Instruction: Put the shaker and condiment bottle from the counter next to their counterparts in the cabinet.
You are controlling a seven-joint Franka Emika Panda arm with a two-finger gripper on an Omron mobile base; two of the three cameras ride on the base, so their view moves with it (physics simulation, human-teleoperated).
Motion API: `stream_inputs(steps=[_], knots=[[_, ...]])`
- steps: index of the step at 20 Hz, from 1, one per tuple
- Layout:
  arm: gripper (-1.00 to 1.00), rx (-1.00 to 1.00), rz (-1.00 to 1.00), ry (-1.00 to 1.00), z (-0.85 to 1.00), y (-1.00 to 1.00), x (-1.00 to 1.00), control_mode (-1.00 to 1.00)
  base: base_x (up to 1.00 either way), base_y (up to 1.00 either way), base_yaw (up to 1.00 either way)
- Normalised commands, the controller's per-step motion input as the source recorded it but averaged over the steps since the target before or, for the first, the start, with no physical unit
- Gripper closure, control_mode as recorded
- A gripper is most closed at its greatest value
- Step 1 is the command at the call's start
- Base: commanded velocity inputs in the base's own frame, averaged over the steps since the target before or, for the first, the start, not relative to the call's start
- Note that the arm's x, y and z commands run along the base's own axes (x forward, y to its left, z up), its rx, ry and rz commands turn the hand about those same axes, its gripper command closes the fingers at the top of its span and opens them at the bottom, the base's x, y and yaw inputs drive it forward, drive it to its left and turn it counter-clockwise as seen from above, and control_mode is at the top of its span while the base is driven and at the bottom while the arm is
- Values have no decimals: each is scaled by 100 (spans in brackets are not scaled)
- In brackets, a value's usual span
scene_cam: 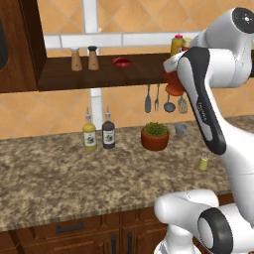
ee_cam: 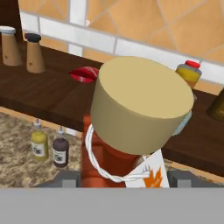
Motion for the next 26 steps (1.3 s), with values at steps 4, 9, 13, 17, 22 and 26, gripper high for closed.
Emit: stream_inputs(steps=[4,9,13,17,22,26], knots=[[100,-1,8,2,2,11,64,-100,0,0,0],[100,-3,6,2,1,12,58,-100,0,0,0],[100,-1,1,0,21,10,16,-100,0,0,0],[100,0,0,0,33,9,4,-100,0,0,0],[100,0,2,3,2,8,30,-100,0,0,0],[100,-2,4,6,-24,7,57,-100,0,0,0]])
